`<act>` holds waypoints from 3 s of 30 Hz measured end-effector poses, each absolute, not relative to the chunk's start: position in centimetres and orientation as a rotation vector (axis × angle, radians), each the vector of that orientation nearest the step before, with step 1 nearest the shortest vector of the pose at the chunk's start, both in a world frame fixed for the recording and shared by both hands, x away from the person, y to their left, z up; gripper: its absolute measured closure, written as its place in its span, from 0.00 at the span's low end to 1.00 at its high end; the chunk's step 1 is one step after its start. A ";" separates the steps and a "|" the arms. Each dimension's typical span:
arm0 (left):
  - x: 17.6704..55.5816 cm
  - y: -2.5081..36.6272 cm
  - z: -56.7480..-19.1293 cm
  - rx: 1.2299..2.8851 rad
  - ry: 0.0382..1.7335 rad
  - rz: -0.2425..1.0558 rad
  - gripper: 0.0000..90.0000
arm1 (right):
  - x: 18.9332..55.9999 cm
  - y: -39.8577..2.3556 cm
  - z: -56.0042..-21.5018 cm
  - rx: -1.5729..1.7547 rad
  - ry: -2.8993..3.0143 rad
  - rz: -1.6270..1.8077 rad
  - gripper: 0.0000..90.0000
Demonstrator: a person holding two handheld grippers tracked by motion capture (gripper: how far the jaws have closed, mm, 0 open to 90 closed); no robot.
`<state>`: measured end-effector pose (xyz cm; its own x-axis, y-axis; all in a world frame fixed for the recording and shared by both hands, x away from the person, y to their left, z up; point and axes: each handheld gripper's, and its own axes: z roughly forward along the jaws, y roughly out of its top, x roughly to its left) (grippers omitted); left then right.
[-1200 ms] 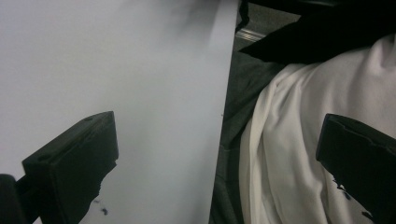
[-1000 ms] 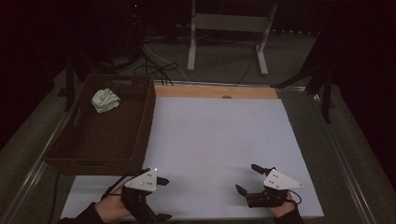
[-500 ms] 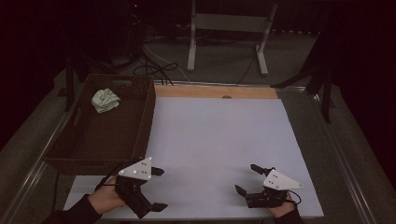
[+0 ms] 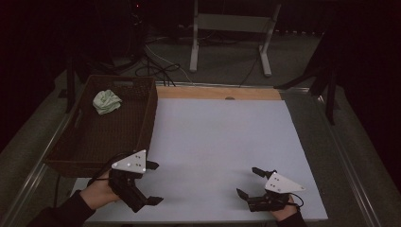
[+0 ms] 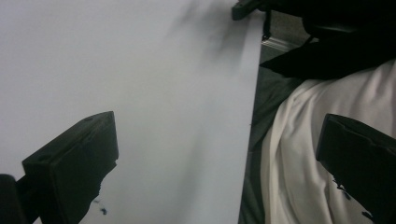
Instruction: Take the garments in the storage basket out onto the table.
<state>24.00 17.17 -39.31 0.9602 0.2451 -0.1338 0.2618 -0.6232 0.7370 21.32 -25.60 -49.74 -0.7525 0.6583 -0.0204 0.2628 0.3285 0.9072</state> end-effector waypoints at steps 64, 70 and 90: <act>36.8 29.6 -35.8 2.085 1.058 0.434 0.00 | 21.1 -25.4 -49.6 0.796 2.221 1.460 0.10; 38.6 30.1 -36.2 2.018 1.158 0.446 0.00 | 21.1 -25.4 -49.6 0.798 2.224 1.458 0.10; 44.0 31.0 -38.6 1.959 1.452 0.436 0.00 | 21.3 -25.4 -49.8 0.802 2.231 1.443 0.10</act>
